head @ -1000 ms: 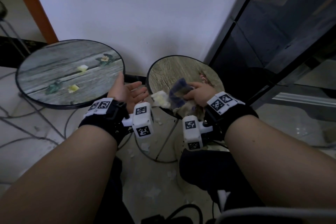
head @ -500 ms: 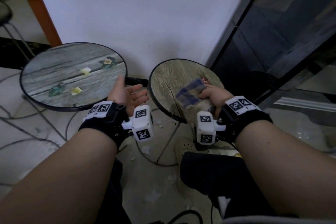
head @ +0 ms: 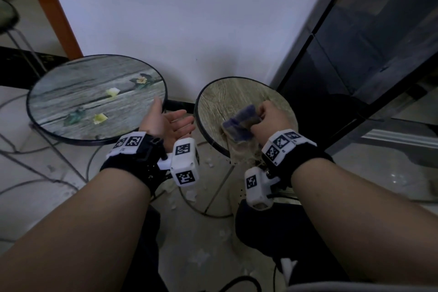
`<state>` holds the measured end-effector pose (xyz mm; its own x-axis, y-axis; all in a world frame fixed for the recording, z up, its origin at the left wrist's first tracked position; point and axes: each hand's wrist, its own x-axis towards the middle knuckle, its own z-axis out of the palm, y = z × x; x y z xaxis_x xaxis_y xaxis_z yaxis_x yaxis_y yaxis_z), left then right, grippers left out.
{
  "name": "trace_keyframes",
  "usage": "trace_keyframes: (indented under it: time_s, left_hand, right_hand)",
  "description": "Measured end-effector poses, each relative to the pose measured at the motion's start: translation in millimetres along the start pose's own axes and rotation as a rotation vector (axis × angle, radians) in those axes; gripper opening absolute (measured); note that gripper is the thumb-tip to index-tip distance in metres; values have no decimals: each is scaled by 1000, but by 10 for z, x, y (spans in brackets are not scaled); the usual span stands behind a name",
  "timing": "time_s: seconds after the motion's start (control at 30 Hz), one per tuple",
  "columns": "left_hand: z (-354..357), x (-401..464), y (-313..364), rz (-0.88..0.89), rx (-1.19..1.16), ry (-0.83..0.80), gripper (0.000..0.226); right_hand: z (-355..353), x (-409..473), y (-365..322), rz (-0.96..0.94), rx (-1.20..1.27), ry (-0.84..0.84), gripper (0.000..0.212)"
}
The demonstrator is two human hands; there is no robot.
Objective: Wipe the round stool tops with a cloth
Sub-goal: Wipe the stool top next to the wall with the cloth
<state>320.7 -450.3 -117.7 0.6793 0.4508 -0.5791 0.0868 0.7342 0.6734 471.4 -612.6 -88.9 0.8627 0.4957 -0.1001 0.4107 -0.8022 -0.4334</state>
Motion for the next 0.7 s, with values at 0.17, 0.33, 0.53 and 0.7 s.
trace_keyframes:
  time_s: [0.17,0.33,0.53,0.7]
  left_hand:
    - [6,-10,-12,-1,6,-8,78]
    - [8,-28,-22,-4,1,-19,78]
    - [34,-63,-18,-7,-18,-22,77]
    - [38,-84,-2,-9,-22,-19,76]
  right_hand:
    - [5,-109,-169,-115,-285,-117,25]
    - [75,-278,-221,-160,-294,-223,31]
    - [200,-253,-263,-127,-420,-281,71]
    - [16,-126,-365,-154,-402,-336,22]
